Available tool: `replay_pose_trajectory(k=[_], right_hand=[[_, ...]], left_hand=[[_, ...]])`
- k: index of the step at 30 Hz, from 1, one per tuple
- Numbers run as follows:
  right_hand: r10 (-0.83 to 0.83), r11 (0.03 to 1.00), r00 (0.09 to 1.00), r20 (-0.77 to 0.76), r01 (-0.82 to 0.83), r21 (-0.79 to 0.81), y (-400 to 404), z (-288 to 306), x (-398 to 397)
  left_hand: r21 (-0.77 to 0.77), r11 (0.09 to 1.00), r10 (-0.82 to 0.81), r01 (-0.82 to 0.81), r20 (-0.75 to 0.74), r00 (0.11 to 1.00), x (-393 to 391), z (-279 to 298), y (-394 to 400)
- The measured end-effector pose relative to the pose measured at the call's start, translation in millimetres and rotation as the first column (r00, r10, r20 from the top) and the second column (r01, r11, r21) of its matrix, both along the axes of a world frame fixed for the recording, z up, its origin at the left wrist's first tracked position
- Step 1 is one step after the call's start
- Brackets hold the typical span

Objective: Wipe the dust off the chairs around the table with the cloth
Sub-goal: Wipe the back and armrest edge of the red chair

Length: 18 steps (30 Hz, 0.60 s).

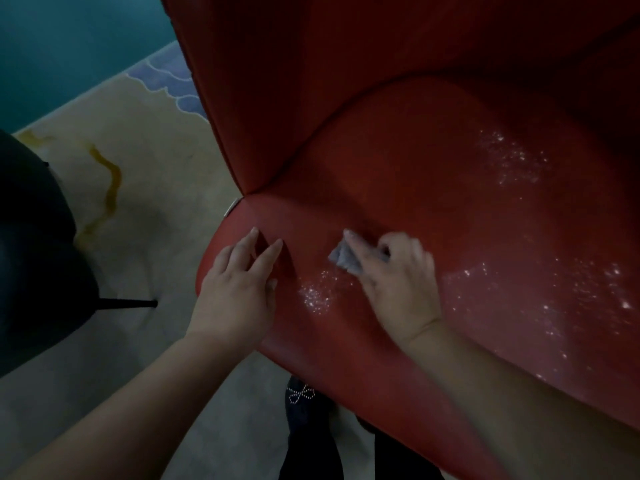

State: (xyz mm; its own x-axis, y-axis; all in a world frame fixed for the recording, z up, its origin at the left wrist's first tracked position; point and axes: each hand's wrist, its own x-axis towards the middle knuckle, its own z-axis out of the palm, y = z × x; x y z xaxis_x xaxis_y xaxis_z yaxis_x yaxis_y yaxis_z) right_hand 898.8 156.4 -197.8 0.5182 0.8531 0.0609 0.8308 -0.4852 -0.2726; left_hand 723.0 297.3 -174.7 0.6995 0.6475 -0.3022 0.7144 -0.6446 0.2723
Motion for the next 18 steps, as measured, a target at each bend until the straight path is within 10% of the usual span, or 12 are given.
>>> replay_pose_trajectory(k=[4,15,18], right_hand=[[-0.234,0.971,0.972,-0.030,0.235,0.042,-2.3,6.6,6.6],[0.136,0.990,0.991,0.001,-0.136,0.040,10.7,-9.9,-79.5],[0.007,0.999,1.000,0.012,-0.007,0.053,4.9,-11.3,-47.6]], left_hand=[[-0.023,1.000,-0.009,0.009,0.025,1.000,-3.1,0.5,5.2],[-0.046,0.999,-0.013,0.015,0.040,0.999,-16.8,-3.7,10.0],[-0.033,0.999,-0.008,0.010,0.070,0.997,-16.3,-4.9,8.7]])
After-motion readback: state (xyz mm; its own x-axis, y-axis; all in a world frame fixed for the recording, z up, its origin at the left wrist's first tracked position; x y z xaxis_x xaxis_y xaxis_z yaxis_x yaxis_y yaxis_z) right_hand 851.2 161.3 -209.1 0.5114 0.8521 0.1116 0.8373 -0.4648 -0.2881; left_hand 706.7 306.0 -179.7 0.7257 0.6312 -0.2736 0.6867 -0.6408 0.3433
